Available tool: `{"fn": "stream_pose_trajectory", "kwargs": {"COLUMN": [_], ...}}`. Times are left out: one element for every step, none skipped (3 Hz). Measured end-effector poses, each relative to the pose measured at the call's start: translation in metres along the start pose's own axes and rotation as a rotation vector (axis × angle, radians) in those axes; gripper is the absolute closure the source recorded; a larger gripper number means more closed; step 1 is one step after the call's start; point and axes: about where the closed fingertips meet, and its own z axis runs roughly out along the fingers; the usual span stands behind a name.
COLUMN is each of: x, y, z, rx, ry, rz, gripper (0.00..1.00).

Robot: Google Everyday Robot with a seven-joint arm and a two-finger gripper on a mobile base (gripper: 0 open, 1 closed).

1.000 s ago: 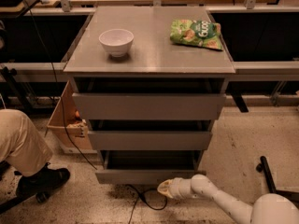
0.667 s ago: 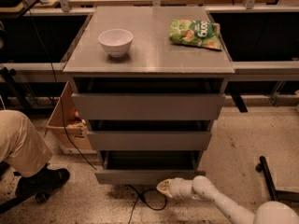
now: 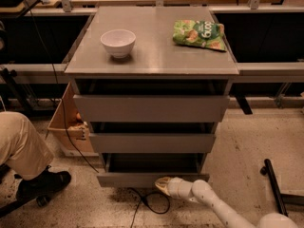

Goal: Close bottom drawer

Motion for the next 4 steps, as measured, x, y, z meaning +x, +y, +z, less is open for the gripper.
{"fn": "stream_pose_trajectory", "kwargs": {"x": [-0.009, -0.020, -0.028, -0.034], "y": [-0.010, -0.017, -0.023, -0.032], "z": [0.009, 0.027, 0.050, 0.070], "rx": [0.040, 0.041, 0.043, 0.062], "ry": [-0.029, -0.057, -0.072, -0.084], "rz": [0.016, 0.026, 0.032, 0.043], "gripper": [1.00, 1.00, 1.00, 1.00]}}
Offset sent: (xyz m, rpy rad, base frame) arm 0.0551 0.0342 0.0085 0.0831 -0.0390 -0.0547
